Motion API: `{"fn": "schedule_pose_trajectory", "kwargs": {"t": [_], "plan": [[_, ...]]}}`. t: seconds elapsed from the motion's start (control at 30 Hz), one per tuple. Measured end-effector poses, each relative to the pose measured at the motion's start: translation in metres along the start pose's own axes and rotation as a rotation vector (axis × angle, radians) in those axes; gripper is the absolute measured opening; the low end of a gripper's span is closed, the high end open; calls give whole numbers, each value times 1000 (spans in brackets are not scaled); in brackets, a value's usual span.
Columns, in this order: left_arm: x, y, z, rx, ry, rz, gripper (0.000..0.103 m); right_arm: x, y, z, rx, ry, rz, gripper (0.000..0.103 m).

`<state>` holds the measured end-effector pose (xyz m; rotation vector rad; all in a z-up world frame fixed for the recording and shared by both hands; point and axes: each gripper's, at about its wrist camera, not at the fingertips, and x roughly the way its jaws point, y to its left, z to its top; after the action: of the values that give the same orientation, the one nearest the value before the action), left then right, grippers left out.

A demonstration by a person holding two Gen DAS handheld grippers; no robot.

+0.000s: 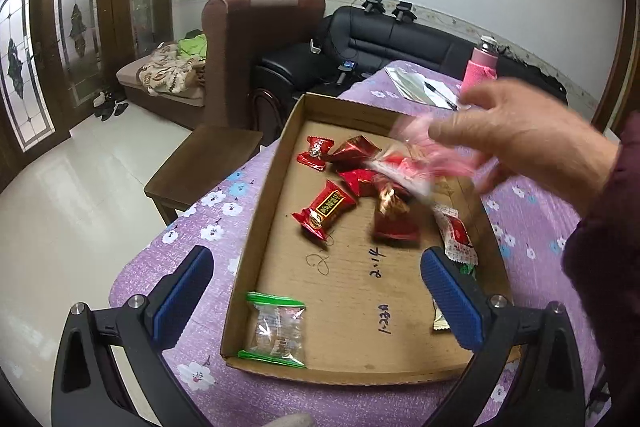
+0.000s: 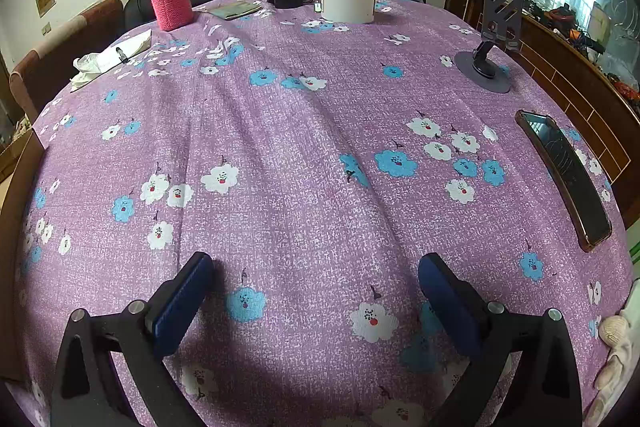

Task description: Organize snacks

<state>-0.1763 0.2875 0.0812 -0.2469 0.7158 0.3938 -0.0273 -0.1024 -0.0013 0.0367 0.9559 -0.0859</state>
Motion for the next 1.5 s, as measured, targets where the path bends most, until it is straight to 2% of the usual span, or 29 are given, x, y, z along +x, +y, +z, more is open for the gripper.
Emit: {"fn": "schedule_pose_trajectory", "kwargs": {"t": [0.17,0.4,0.63,1.03,1.2,1.27,1.37,1.5], "plan": [[2,-5,4,17,-14,11,103,0,0,0,0,0,0,102],[7,-25,-3,31,20,28,103,0,1,0,0,0,0,102],[1,-51,-9,49,35,50,103,0,1,0,0,0,0,102],[-19,-67,-15,60,32,52,103,0,0,0,0,0,0,102],[-25,-69,-16,70,17,49,103,-1,1,9,-29,80,50,101],[-27,-69,-16,72,9,43,103,-24,3,4,-17,6,70,100],[-28,-68,-16,71,6,32,103,-62,21,-4,-78,-124,69,100],[-29,-65,-15,65,8,30,103,-92,52,-16,-157,-175,138,100]]}}
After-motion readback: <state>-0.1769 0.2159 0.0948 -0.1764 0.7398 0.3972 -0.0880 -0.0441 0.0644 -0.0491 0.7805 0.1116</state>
